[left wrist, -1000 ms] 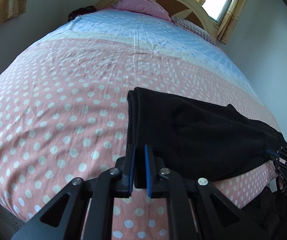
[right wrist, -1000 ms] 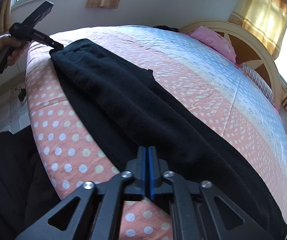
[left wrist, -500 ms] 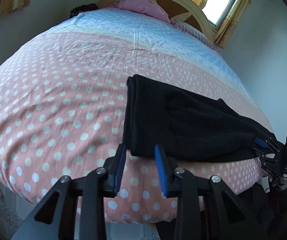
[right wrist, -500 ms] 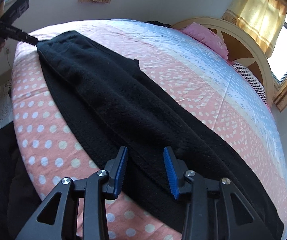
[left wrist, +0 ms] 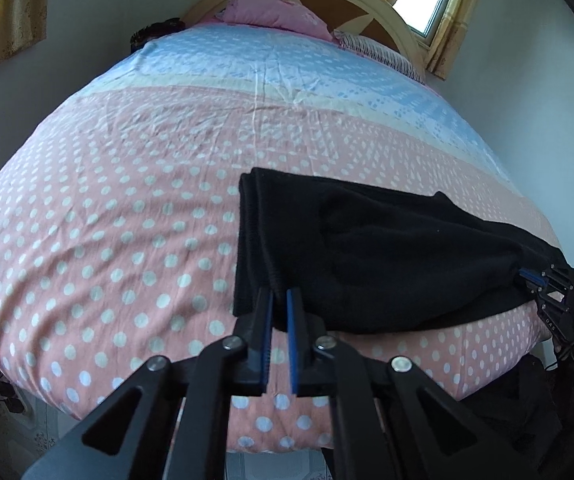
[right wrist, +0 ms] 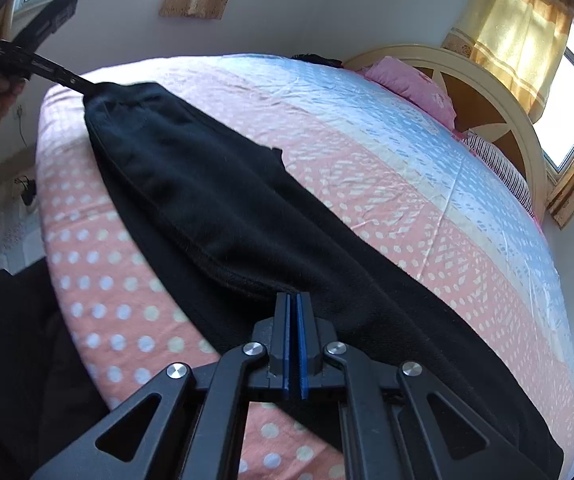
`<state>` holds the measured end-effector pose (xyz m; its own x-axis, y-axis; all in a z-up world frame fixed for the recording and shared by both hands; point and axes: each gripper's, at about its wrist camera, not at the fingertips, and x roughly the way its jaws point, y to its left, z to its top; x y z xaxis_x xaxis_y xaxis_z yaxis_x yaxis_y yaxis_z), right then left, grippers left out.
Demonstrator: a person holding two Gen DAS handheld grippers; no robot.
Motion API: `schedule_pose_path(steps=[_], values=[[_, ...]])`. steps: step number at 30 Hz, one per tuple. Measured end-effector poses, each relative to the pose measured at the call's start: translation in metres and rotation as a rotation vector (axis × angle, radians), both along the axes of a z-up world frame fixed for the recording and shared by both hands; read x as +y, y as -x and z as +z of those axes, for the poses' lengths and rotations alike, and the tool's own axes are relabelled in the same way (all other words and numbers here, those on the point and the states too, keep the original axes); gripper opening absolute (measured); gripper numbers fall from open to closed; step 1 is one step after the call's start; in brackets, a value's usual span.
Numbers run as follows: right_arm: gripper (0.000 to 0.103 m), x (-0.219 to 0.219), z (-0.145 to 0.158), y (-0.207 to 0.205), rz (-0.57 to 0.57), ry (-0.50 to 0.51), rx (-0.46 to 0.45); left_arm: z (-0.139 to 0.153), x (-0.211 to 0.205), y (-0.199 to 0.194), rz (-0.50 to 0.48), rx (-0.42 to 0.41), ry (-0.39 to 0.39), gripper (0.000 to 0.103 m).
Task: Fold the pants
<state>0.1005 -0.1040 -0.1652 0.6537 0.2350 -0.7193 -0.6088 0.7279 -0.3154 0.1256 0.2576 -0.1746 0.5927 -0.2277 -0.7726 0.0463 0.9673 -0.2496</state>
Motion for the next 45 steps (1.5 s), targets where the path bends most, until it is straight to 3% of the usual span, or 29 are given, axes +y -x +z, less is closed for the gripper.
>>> schedule_pose_path(steps=[4,8,13,17,21,22,24,26,27,35,39,45], values=[[0.003,-0.002,0.015,0.010,0.012,-0.016,-0.003,0.010,0.012,-0.008,0.034,-0.023,0.037,0.007],[0.003,-0.001,0.000,0.011,0.017,0.015,0.012,0.003,0.026,-0.021,0.053,-0.005,0.102,0.007],[0.003,0.001,-0.032,0.014,0.043,0.060,0.073,-0.025,0.023,-0.020,0.054,0.051,0.075,0.007],[0.006,0.000,-0.028,0.013,0.050,0.058,0.082,-0.026,0.030,-0.008,0.057,0.031,0.089,0.015],[0.033,-0.006,-0.013,0.011,0.068,0.046,0.087,-0.020,0.031,-0.003,0.060,0.009,0.068,0.017],[0.033,-0.007,-0.006,0.012,0.079,0.036,0.085,-0.016,0.033,-0.001,0.064,0.000,0.050,0.018],[0.033,-0.010,0.005,0.011,0.097,0.005,0.095,-0.006,0.039,0.004,0.084,-0.039,0.019,0.026],[0.033,-0.010,0.016,0.004,0.101,-0.046,0.105,0.003,0.051,0.008,0.112,-0.075,0.021,0.046],[0.033,-0.008,0.020,-0.002,0.099,-0.070,0.112,0.007,0.056,0.009,0.125,-0.097,0.028,0.047],[0.033,0.031,0.026,-0.081,0.039,-0.149,0.150,0.002,0.036,-0.055,0.052,-0.084,0.060,0.044],[0.034,0.045,0.019,-0.125,0.011,-0.215,0.241,-0.013,0.024,-0.083,0.031,-0.025,0.047,0.029],[0.034,0.074,-0.005,-0.153,0.012,-0.214,0.315,-0.018,0.016,-0.089,0.020,0.003,0.063,0.024]])
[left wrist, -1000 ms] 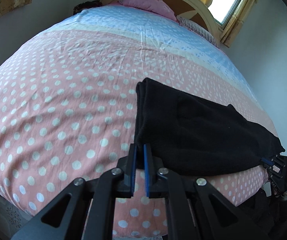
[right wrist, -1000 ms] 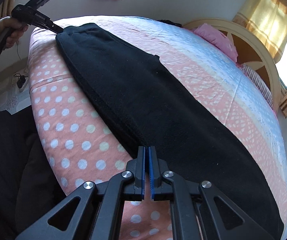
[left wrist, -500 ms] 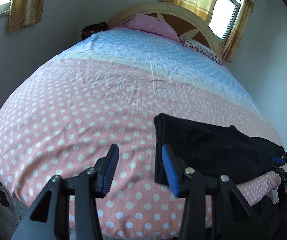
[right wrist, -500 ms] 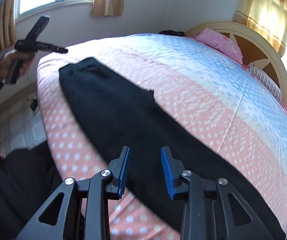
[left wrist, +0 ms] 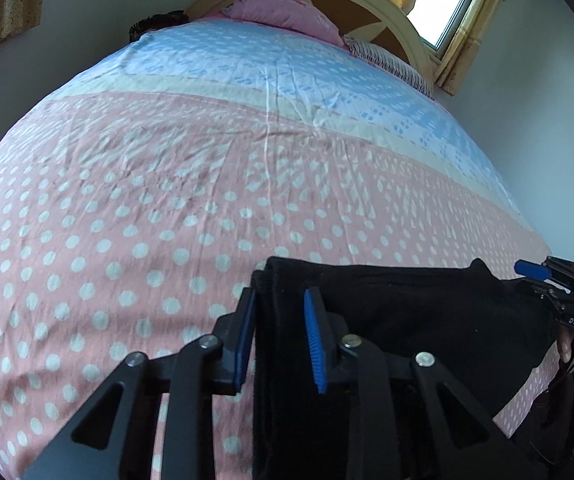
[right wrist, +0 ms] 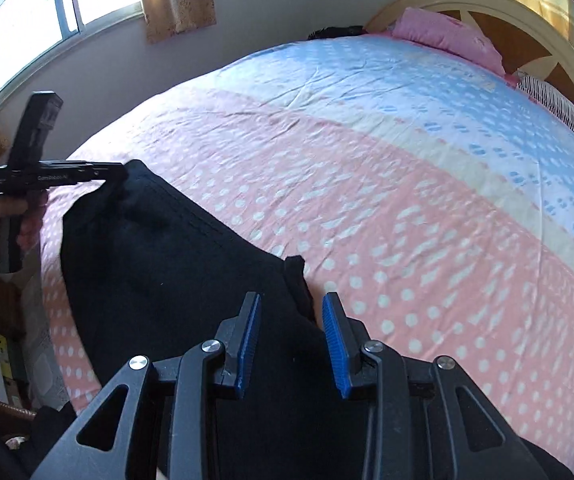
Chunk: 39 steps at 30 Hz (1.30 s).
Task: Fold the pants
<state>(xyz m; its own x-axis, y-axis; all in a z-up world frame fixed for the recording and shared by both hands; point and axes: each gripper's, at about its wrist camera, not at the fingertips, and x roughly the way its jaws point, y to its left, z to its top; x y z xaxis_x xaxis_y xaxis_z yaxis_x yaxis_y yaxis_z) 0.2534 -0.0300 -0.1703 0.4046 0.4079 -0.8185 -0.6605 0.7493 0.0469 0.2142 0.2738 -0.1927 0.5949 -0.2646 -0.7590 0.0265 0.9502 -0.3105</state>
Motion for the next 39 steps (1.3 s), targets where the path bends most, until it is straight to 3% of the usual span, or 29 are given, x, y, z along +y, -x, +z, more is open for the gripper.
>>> schedule_pose_path(steps=[2,6,9,15,21,23,24,25,27,29,33,36,39], values=[[0.034,0.007,-0.007,-0.004,0.001,0.004,0.009,0.003,0.000,0.001,0.004,-0.004,-0.003,0.015],[0.034,0.012,-0.024,-0.013,-0.015,-0.005,0.066,0.006,-0.003,0.001,-0.013,-0.015,-0.018,0.012],[0.007,0.010,-0.023,-0.013,-0.039,-0.015,0.062,0.003,-0.004,-0.003,-0.007,-0.010,-0.027,0.010],[0.005,0.004,-0.005,-0.011,-0.081,-0.062,0.007,0.012,0.006,-0.004,0.028,-0.071,0.055,0.009],[0.005,0.006,-0.032,-0.019,-0.113,-0.024,0.018,-0.010,0.004,-0.013,0.047,-0.055,0.023,0.009],[0.007,0.004,-0.028,-0.015,-0.097,-0.029,0.008,-0.011,0.004,-0.010,0.045,-0.072,0.023,0.009],[0.018,0.002,-0.026,-0.013,-0.099,-0.026,0.007,-0.010,0.004,-0.008,0.041,-0.078,0.019,0.010],[0.039,0.000,-0.024,-0.012,-0.109,-0.019,0.005,-0.009,0.004,-0.006,0.045,-0.080,0.008,0.016],[0.049,-0.013,-0.017,-0.004,-0.133,-0.043,-0.005,-0.006,0.007,-0.002,0.064,-0.076,0.001,0.021],[0.049,-0.032,-0.010,0.006,-0.143,-0.074,-0.008,0.001,0.011,0.006,0.119,-0.084,-0.029,0.035],[0.049,-0.084,0.007,0.033,-0.197,-0.101,-0.034,0.028,-0.008,0.033,0.135,-0.185,-0.172,0.044],[0.049,-0.134,0.019,0.054,-0.272,-0.134,-0.044,0.043,-0.048,0.047,0.029,-0.238,-0.236,0.043],[0.049,-0.189,0.029,0.074,-0.383,-0.153,-0.057,0.049,-0.110,0.056,-0.143,-0.256,-0.259,0.043]])
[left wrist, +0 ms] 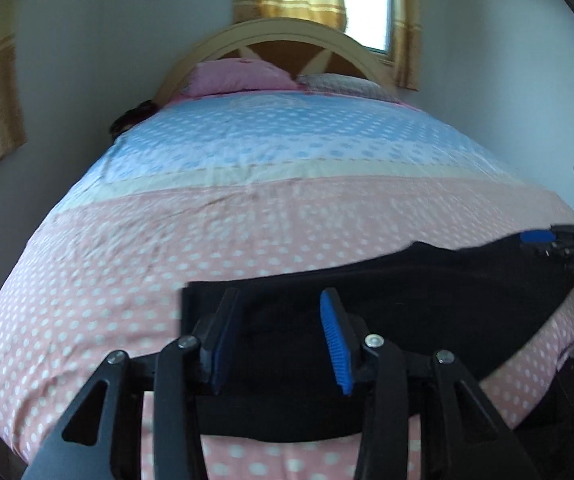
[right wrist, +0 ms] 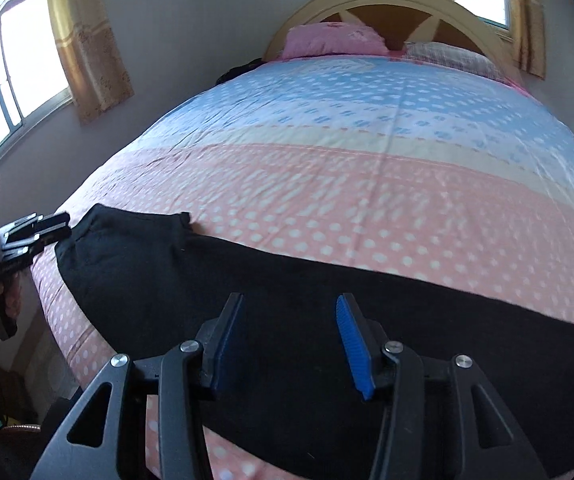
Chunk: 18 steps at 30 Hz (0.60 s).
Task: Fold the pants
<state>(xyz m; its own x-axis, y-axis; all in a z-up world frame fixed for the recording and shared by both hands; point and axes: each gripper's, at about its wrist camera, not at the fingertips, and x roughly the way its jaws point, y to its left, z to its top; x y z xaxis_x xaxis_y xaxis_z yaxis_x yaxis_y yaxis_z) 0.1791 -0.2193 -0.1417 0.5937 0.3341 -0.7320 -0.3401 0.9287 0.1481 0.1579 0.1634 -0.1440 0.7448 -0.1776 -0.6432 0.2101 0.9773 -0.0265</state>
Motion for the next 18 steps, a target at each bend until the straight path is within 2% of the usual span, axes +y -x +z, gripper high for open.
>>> schedule_pose_path(steps=[3,8,10,14,18], values=[[0.049,-0.059,0.008,0.018,-0.144,-0.020,0.006,-0.005,-0.065,0.004,-0.166,0.033,-0.003,0.042],[0.049,-0.145,0.011,0.053,-0.333,-0.049,0.004,-0.024,-0.171,0.009,-0.403,0.094,-0.012,0.025],[0.049,-0.173,0.009,0.066,-0.386,-0.056,0.008,-0.029,-0.205,0.013,-0.475,0.109,-0.024,0.022],[0.049,-0.227,0.000,0.085,-0.493,-0.104,0.025,-0.037,-0.255,0.024,-0.572,0.118,-0.075,0.022],[0.049,-0.275,-0.011,0.098,-0.606,-0.166,0.037,-0.043,-0.275,0.031,-0.606,0.126,-0.141,0.022]])
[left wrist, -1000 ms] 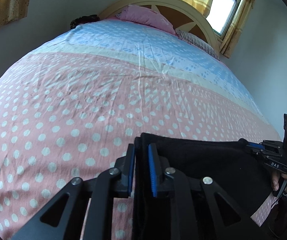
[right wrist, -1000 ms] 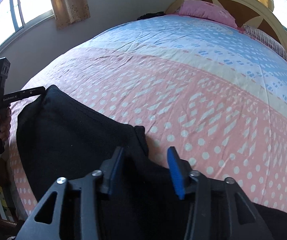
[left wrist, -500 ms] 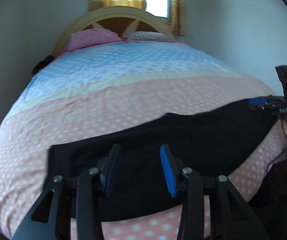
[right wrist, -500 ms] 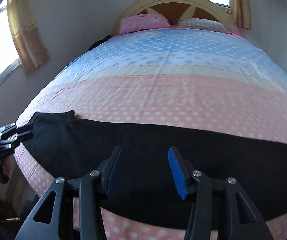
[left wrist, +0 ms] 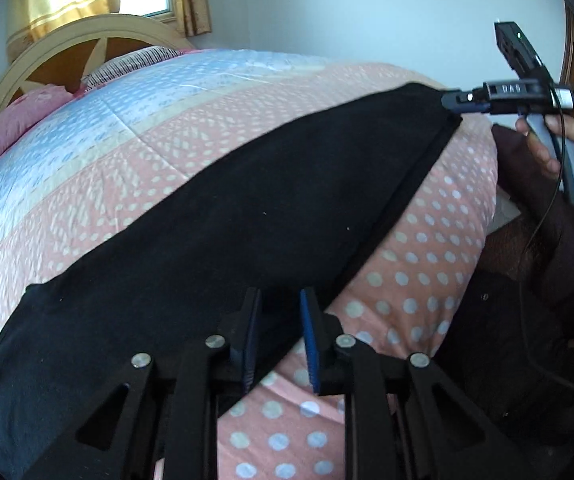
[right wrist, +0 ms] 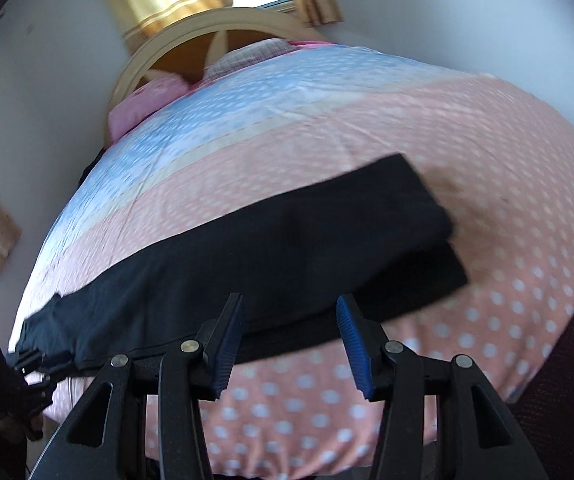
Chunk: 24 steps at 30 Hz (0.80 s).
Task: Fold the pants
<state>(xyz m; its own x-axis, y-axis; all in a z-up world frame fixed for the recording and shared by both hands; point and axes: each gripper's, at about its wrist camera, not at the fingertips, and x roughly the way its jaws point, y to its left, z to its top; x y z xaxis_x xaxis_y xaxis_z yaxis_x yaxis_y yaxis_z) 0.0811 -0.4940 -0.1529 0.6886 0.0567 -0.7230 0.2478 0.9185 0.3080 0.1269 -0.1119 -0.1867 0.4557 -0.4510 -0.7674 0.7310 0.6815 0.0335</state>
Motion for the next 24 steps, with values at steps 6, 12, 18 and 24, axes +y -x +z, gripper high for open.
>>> schedule_pose_path(steps=[6,12,18,24], values=[[0.049,-0.044,-0.013,0.005,-0.107,-0.114,-0.017,0.000,-0.003,0.002,-0.019,0.006,-0.023,0.022],[0.049,-0.048,-0.015,0.002,-0.108,-0.132,-0.033,0.002,-0.008,0.005,-0.047,-0.002,-0.031,0.022],[0.049,-0.050,-0.018,-0.002,-0.105,-0.135,-0.038,-0.001,-0.016,0.007,-0.063,-0.012,-0.054,0.024],[0.056,-0.061,-0.023,-0.009,-0.133,-0.194,-0.046,-0.004,-0.018,0.000,-0.055,-0.020,-0.079,0.025]])
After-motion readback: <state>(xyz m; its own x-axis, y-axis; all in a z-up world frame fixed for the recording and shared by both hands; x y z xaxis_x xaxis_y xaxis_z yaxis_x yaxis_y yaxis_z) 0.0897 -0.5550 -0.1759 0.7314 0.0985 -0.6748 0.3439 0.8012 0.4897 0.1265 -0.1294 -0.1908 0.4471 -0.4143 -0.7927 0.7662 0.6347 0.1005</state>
